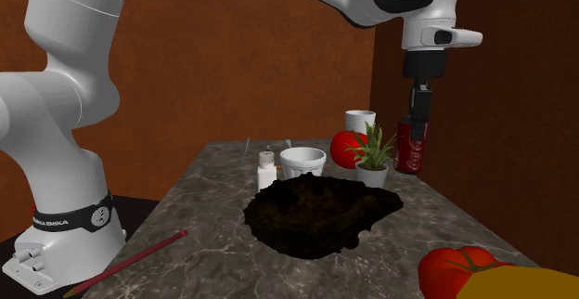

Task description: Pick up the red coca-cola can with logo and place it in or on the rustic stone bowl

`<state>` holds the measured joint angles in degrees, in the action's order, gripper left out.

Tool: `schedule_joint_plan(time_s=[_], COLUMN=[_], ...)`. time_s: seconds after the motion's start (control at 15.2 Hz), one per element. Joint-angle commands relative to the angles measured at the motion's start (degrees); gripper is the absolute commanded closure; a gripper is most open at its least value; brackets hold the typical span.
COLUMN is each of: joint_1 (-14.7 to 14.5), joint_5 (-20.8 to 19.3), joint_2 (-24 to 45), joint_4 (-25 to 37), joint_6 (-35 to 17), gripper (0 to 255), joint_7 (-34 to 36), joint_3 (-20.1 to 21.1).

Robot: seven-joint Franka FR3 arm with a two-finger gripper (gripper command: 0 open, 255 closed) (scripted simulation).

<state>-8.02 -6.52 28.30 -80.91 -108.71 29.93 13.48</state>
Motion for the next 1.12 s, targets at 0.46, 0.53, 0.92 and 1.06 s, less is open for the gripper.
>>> schedule_joint_plan(time_s=[0.46,0.53,0.92,1.06], joint_1=[-0.4,-0.5,-0.9,-1.0], joint_5=[0.2,0.2,0.2,0.1], joint_2=[-0.5,-0.5,-0.1,0.2], joint_4=[6.1,6.9,12.2,14.3], joint_6=[6.6,7.4,12.2,14.0], gripper=[255,255,255,255], joint_7=[-0.1,-0.2,-0.3,-0.3], joint_3=[0.2,0.2,0.3,0.3])
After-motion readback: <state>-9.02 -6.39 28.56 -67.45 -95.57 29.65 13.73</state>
